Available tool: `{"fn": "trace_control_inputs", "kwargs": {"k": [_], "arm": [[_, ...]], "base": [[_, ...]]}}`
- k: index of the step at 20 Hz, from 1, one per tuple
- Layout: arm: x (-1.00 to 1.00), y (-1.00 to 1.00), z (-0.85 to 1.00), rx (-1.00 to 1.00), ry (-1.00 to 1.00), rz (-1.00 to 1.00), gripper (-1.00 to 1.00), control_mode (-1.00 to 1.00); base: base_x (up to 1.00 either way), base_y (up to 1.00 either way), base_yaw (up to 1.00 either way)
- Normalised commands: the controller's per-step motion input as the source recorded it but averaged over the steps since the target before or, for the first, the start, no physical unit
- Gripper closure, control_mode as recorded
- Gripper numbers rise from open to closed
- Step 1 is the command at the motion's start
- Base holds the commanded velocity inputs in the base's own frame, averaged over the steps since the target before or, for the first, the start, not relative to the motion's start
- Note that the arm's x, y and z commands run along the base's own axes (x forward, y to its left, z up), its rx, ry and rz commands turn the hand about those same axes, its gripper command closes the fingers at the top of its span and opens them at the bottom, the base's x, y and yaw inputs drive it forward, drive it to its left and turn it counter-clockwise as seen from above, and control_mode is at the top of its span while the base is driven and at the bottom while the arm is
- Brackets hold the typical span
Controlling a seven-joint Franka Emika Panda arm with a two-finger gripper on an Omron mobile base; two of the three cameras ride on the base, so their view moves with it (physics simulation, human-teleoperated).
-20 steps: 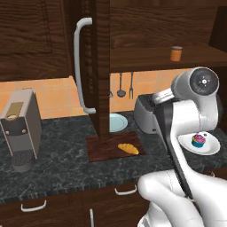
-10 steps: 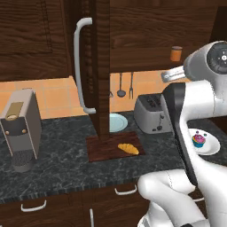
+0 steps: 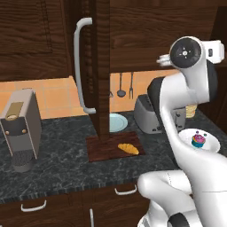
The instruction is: From the different types of pastries on the counter, select a croissant and place it on the cutting board. Then retrieve a jar of jam from the cabinet and place it alongside the croissant on the cutting board.
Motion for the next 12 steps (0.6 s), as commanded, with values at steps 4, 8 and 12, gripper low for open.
{"fn": "trace_control_inputs", "kwargs": {"k": [4,8,12], "arm": [[0.8,-0.31,0.01,0.05,0.01,-0.13,-1.0,-1.0],[0.49,-0.16,-0.1,0.04,0.09,0.0,-1.0,-1.0],[0.91,-0.41,-0.01,0.1,0.02,0.01,-1.0,-1.0]], "base": [[0.0,0.0,0.0],[0.0,0.0,0.0],[0.0,0.0,0.0]]}}
